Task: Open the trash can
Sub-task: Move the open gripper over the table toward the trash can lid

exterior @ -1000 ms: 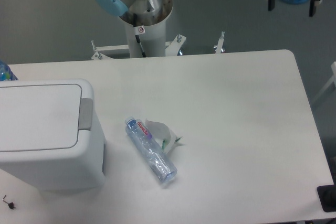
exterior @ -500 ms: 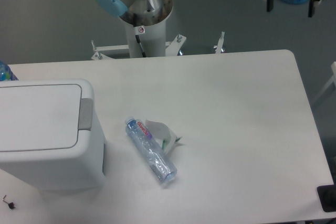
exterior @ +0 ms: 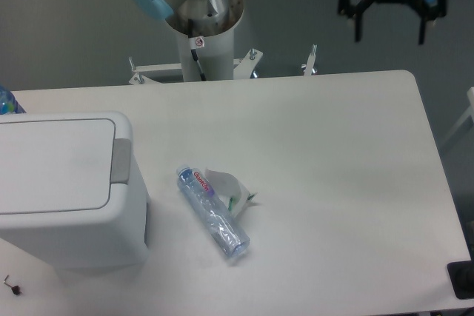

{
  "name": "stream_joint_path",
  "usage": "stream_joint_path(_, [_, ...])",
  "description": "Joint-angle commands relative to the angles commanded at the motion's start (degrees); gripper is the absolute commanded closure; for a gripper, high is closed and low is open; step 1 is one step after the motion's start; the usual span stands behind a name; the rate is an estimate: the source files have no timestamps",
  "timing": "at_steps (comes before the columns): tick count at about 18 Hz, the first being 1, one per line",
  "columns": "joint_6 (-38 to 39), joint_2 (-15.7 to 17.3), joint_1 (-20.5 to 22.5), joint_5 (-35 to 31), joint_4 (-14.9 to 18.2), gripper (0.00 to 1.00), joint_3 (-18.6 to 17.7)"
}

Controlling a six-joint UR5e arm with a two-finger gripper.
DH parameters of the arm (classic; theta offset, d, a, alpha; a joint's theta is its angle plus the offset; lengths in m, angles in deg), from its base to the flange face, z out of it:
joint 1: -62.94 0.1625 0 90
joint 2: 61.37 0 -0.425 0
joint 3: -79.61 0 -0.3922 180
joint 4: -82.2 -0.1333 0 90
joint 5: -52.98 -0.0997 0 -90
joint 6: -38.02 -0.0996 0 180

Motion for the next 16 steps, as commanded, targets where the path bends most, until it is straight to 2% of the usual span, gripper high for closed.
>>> stream_joint_path(3, [10.1, -1.1, -4.7, 0.0, -2.5, 0.00, 0.0])
stream_joint_path(6, [17.4, -1.5, -7.7, 0.0, -4.6, 0.00, -0.1])
stream_joint_path(12, [27.5, -3.1, -12.9, -0.1, -4.8, 0.00, 0.6])
stream_joint_path(16, [31.5, -3.3, -15.8, 0.0, -4.8, 0.00, 0.4])
